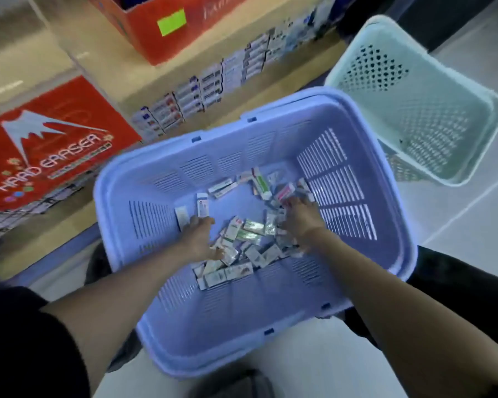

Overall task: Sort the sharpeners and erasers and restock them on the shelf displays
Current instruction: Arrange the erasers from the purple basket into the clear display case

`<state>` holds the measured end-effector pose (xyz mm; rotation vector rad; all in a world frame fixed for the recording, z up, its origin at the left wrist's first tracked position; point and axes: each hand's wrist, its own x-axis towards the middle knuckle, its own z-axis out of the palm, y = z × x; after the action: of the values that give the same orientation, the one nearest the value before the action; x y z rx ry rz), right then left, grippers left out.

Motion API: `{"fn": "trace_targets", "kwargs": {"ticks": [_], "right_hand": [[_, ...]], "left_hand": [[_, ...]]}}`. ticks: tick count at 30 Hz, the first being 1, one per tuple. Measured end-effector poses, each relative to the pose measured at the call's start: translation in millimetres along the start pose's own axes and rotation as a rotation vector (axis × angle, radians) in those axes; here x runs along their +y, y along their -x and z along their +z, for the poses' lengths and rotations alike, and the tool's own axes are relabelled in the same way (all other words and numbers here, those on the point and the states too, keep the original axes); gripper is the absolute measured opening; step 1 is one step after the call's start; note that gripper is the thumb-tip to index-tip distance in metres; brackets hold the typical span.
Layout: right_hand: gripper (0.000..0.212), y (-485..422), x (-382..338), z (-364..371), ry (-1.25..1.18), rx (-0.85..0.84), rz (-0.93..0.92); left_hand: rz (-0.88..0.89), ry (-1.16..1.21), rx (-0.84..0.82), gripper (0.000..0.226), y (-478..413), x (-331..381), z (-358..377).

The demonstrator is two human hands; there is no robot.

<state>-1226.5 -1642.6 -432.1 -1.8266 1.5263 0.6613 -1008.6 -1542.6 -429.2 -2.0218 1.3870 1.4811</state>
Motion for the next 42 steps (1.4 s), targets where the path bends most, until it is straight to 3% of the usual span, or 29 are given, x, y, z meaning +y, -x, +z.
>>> {"fn": "trace_targets", "kwargs": {"ticks": [3,6,9,13,16,21,26,30,33,39,42], "right_hand": [[0.077,-9,-1,8,0.051,0.043,0.005],[0.089,-8,-9,15,0.096,0.136,0.034],[0.088,-10,-16,23,0.166,0.134,0.036],[0.076,-11,-25,32,0.041,0.065,-0.014],[0.066,-6,-35,42,-0.157,-0.059,-0.002],[0.034,-3,-37,42,-0.324,-0.123,0.036],[0.018,9,-30,25,-0.683,-0.155,0.059],[0.028,31,-33,2,-0.813,-0.121,0.067],[0.027,56,-37,-17,-1.087,-0.107,0.093],[0.04,110,-56,-54,-1.358,-0.081,-0.139],[0.033,135,-74,-69,-1.392,-0.054,-0.23]], "left_hand": [[-0.005,-0.251,-0.101,0.109,-4,-12,16],[-0.043,-0.279,-0.054,0.099,-10,-14,17],[-0.042,-0.332,-0.041,0.08,-14,-14,9],[-0.035,-0.328,-0.097,0.067,-11,-12,6],[-0.045,-0.111,-0.067,0.053,-10,-15,8],[-0.124,0.109,0.056,0.043,-4,-15,3],[-0.121,0.395,0.061,0.069,4,0,-8],[-0.11,0.481,0.063,0.079,24,12,-21],[-0.097,0.67,0.122,0.086,43,19,-31],[0.084,0.96,0.14,0.051,103,29,-58],[0.182,0.988,0.158,0.029,140,31,-70]]}}
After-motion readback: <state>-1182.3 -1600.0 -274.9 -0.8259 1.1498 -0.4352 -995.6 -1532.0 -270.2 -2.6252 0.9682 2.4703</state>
